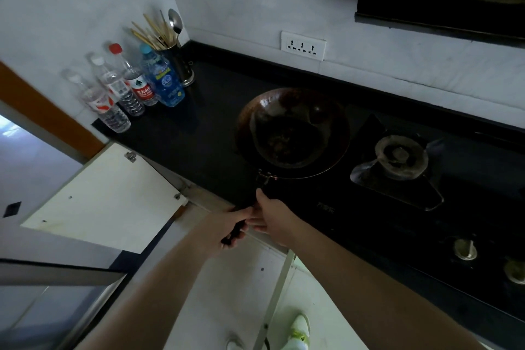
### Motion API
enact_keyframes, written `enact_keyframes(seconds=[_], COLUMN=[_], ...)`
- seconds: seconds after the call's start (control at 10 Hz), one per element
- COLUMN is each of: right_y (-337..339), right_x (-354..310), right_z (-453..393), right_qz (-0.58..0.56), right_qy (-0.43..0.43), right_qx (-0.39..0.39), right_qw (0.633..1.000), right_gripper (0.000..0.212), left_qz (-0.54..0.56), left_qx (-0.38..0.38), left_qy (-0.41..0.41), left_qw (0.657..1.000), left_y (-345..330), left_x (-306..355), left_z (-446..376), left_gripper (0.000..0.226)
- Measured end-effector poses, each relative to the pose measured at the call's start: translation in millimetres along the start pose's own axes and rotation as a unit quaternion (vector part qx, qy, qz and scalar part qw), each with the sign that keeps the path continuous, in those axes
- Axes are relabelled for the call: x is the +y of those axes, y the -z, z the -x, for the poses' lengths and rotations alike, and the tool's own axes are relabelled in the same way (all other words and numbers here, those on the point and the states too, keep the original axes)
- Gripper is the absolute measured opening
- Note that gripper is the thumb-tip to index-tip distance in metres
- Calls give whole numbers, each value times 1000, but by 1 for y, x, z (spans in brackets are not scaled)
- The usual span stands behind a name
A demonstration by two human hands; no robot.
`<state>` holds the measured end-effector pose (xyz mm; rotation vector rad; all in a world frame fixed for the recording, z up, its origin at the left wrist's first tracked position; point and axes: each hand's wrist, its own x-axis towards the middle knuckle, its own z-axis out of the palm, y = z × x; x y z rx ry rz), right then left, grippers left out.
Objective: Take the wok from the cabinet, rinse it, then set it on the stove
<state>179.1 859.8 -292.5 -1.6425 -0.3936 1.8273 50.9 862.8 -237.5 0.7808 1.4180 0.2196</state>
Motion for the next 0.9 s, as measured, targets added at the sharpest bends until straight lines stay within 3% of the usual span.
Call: enact_keyframes(seconds=[0.2,0.5,0.6,0.7,0.8,0.9], right_y=[46,88,101,104,102,99], right_x=[17,22,34,44,50,62], right_z=[34,70,78,90,101,105], right_qz=[-35,21,104,111,116,99], right_qy=[-26,32,36,47,57,52], right_qx=[-59,-30,-64,-94,-88,-76], right_qw=[997,999,992,988,988,991], right_gripper=[75,44,51,50,32,34], left_qz=[21,-19,-72,-131,-184,-222], left_qx=[-1,-3,16,73,153,197], left_qy=[-7,-15,-27,-68,-164,-203], left_qw=[1000,1000,997,986,957,933], left_y=[-15,-23,-21,-12,-4,2], left_x=[-9,-7,-9,-14,-32,-56], left_z=[2,6,7,5,19,41], left_gripper=[28,24,29,30,23,39])
